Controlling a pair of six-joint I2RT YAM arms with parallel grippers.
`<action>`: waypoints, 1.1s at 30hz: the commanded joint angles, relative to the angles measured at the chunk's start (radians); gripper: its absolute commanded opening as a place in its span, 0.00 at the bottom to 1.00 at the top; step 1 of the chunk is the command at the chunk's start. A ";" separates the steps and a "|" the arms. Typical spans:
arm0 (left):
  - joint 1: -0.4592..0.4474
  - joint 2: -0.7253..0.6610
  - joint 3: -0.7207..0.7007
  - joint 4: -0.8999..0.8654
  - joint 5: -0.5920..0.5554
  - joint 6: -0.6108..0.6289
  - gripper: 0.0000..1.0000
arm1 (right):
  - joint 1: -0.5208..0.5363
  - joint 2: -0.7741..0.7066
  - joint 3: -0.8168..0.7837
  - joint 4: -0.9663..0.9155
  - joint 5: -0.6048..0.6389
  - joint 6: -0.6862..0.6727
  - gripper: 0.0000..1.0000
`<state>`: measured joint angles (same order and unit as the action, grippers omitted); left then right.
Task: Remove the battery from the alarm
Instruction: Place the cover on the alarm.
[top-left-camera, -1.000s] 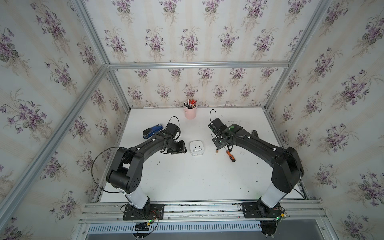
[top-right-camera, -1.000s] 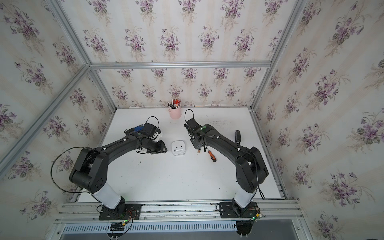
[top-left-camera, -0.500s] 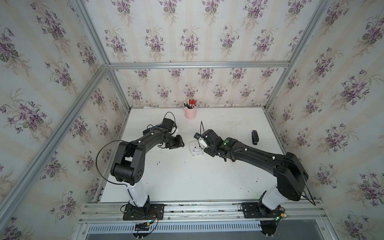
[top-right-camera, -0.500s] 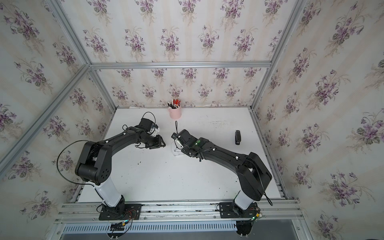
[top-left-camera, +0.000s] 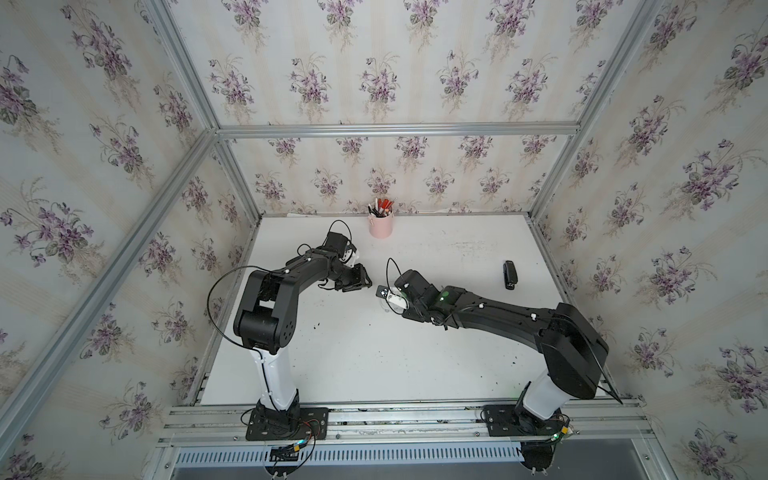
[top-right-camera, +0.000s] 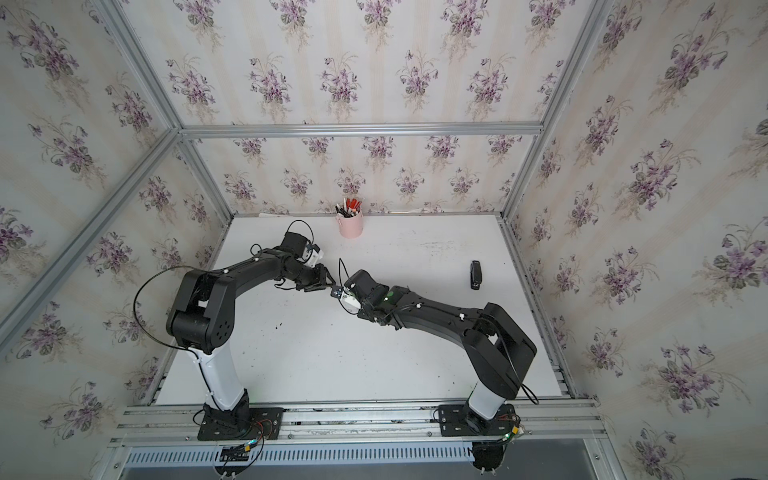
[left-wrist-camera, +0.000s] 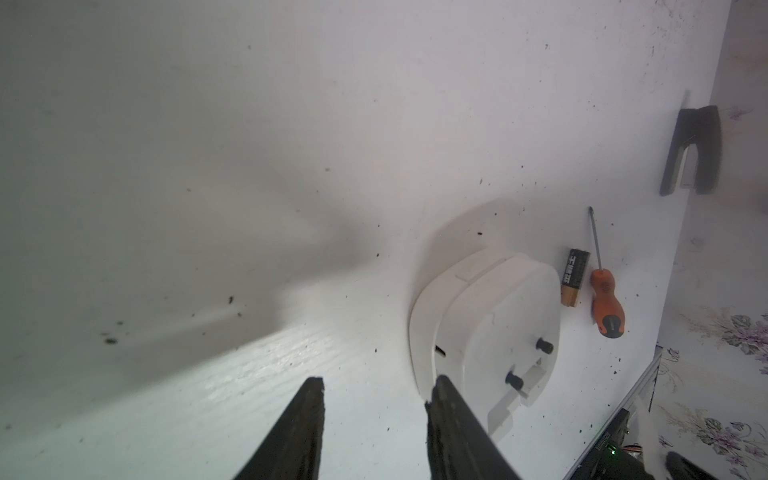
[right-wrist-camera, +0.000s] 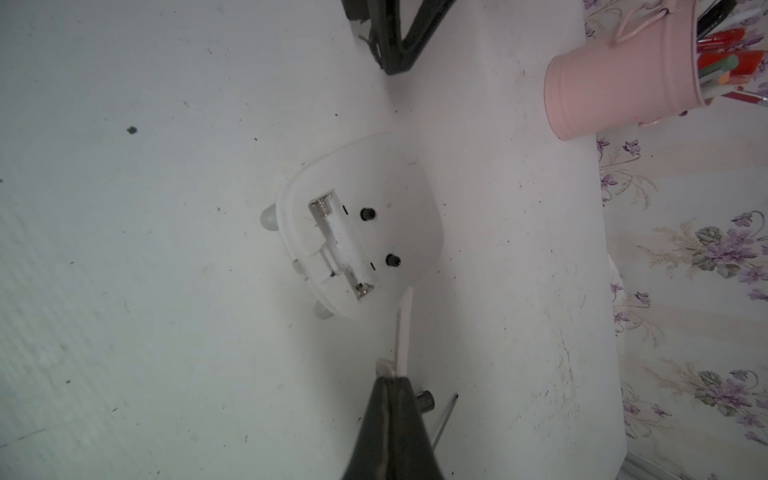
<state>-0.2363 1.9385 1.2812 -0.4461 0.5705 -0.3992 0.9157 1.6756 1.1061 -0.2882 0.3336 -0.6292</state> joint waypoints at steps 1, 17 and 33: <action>0.001 0.026 0.025 0.017 0.047 0.010 0.46 | 0.006 0.027 0.018 0.044 -0.026 -0.033 0.00; -0.003 0.106 0.084 0.030 0.099 0.019 0.45 | 0.036 0.114 -0.011 0.161 -0.051 -0.193 0.00; -0.012 0.135 0.093 0.033 0.104 0.017 0.44 | 0.045 0.109 -0.083 0.250 -0.006 -0.341 0.00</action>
<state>-0.2478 2.0697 1.3758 -0.4229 0.6746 -0.3923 0.9592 1.7924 1.0290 -0.0574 0.3214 -0.9379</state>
